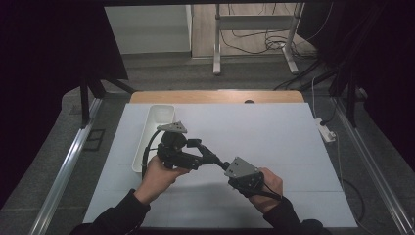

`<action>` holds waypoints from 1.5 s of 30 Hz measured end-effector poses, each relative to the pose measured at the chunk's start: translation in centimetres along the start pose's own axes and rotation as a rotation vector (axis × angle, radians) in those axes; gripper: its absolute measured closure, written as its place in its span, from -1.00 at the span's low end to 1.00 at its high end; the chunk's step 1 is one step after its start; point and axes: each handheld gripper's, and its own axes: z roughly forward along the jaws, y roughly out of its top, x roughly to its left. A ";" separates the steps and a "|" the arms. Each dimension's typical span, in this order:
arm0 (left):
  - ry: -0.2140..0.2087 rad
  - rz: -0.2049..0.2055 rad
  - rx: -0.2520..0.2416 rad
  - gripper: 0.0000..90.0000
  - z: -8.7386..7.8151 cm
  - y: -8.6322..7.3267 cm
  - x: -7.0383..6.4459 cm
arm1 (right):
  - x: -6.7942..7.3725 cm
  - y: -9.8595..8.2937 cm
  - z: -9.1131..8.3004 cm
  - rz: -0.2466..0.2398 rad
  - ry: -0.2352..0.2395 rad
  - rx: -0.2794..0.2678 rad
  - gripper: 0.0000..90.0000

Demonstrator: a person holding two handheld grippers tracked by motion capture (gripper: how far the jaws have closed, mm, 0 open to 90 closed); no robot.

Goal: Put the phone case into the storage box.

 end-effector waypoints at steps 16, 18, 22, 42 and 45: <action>0.035 0.109 -0.004 -0.92 -0.8 -0.2 0.4 | -1.2 -0.2 -0.4 0.093 0.076 0.012 0.87; 0.035 0.124 -0.012 -0.94 -1.0 -0.4 0.6 | -1.5 -0.3 -0.4 0.117 0.106 0.012 0.87; 0.060 0.168 -0.019 -0.95 -1.5 -0.5 0.9 | -2.0 -0.4 -0.6 0.142 0.161 0.014 0.87; 0.104 0.329 -0.025 -1.00 -2.3 -1.3 1.3 | -3.5 -1.4 -1.4 0.293 0.388 -0.091 0.87; 0.116 0.313 -0.027 -1.00 -2.4 -1.3 1.5 | -3.4 -1.4 -1.4 0.291 0.408 -0.101 0.87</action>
